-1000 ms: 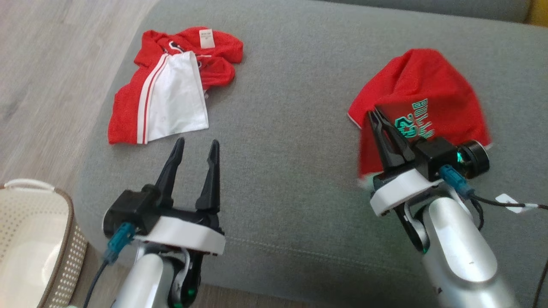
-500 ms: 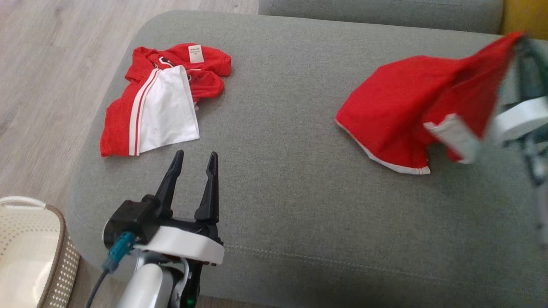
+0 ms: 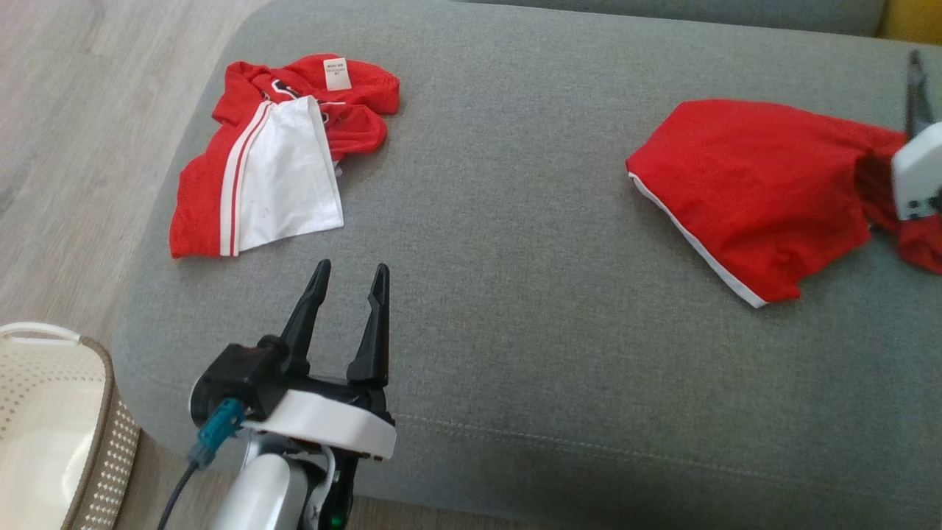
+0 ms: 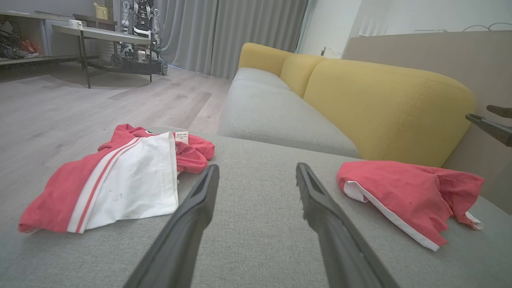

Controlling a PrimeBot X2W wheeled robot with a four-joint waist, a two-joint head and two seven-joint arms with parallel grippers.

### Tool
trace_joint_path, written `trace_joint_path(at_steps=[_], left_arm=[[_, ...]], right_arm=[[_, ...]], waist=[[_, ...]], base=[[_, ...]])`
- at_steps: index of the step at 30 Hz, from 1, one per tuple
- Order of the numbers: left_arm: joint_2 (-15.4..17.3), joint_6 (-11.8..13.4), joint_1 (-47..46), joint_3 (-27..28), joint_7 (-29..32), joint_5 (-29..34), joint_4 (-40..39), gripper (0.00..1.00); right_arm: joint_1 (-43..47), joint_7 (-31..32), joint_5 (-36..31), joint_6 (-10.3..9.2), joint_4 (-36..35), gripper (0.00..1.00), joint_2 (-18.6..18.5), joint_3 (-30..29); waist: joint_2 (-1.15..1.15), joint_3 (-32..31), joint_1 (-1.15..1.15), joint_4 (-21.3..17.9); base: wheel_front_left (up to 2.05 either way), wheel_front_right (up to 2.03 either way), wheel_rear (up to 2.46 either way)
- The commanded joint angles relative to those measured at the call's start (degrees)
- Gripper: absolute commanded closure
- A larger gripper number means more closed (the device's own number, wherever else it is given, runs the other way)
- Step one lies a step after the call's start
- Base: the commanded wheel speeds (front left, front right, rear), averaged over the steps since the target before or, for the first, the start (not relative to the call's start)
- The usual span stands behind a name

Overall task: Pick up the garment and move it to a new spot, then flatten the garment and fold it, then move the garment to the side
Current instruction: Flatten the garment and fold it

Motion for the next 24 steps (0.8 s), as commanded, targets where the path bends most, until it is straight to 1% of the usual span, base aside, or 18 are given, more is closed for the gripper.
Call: trace_joint_path(at_steps=[1, 5, 9, 13, 17, 21, 24], left_arm=[[0.2, 0.2, -2.3, 1.5, -0.7, -0.3, -1.7, 0.0], [0.2, 0.4, -2.7, 1.6, -0.7, -0.3, -1.5, 0.0], [0.2, 0.5, -2.8, 2.4, -0.7, -0.1, -1.6, 0.0], [0.2, 0.5, -2.6, 3.0, -0.7, 0.3, -1.9, 0.0], [0.2, 0.5, -2.1, 3.5, -0.7, 0.6, -2.3, 0.0], [0.2, 0.4, -1.7, 4.2, -0.7, 0.9, -2.4, 0.0], [0.2, 0.2, -1.6, 4.2, -0.7, 1.2, -2.4, 0.0]], right_arm=[[-2.4, -0.8, 0.4, -0.02, -1.3, 0.0, 0.2, 1.2], [-1.6, -2.8, 2.6, -0.02, -0.7, 0.0, 2.4, 2.9], [1.7, -5.0, 7.0, -0.02, -3.3, 0.0, 5.7, 6.5], [8.5, -5.6, 12.8, -0.02, -10.0, 0.0, 8.8, 10.2], [18.1, -5.7, 17.6, -0.02, -19.3, 0.0, 11.4, 13.3], [27.1, -5.7, 21.8, -0.02, -26.7, 0.0, 13.8, 14.4], [32.2, -5.7, 22.9, -0.02, -29.4, 0.0, 14.9, 14.4]], waist=[[0.0, 0.1, 0.0, -0.1], [0.0, -0.1, 0.0, -0.5], [0.0, -0.8, 0.0, -1.7], [0.0, -1.8, 0.0, -3.0], [0.0, -2.6, 0.0, -4.4], [0.0, -2.9, 0.0, -5.8], [0.0, -2.6, 0.0, -6.6]], base=[[0.0, 0.0, 0.0], [0.0, 0.0, 0.0], [0.0, 0.0, 0.0], [0.0, 0.0, 0.0], [0.0, 0.0, 0.0], [0.0, 0.0, 0.0], [0.0, 0.0, 0.0]])
